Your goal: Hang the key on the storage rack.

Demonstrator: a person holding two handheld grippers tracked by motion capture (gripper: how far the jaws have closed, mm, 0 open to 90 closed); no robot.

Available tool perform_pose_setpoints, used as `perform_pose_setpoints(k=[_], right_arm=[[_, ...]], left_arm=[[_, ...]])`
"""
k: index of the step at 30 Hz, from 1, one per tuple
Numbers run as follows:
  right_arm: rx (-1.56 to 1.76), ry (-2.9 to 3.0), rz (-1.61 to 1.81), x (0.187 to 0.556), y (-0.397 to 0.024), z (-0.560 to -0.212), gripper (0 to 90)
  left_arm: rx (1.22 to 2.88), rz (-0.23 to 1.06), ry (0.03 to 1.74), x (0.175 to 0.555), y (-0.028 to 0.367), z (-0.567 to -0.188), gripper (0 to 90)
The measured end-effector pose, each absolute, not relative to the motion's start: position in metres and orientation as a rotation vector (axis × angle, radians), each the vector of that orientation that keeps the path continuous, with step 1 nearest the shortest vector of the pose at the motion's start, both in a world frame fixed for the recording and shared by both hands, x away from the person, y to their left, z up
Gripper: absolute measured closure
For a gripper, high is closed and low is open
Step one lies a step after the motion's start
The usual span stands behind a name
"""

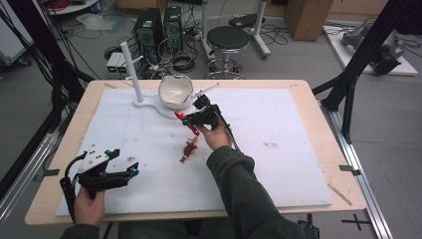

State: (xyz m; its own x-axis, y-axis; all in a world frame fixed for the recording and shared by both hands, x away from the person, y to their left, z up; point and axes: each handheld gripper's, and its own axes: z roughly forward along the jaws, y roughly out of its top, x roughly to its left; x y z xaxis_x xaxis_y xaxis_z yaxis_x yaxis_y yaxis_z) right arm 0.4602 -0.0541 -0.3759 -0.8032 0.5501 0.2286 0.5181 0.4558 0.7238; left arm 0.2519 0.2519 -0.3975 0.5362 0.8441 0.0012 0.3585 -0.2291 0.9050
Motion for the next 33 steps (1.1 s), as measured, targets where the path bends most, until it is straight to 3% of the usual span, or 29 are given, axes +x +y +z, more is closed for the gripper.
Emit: perform_pose_setpoints(k=[33], right_arm=[[0.926, 2.573, 1.497, 0.452, -0.062, -0.352, 74.6]], left_arm=[[1.804, 0.64, 0.995, 0.251, 0.252, -0.397, 20.4]])
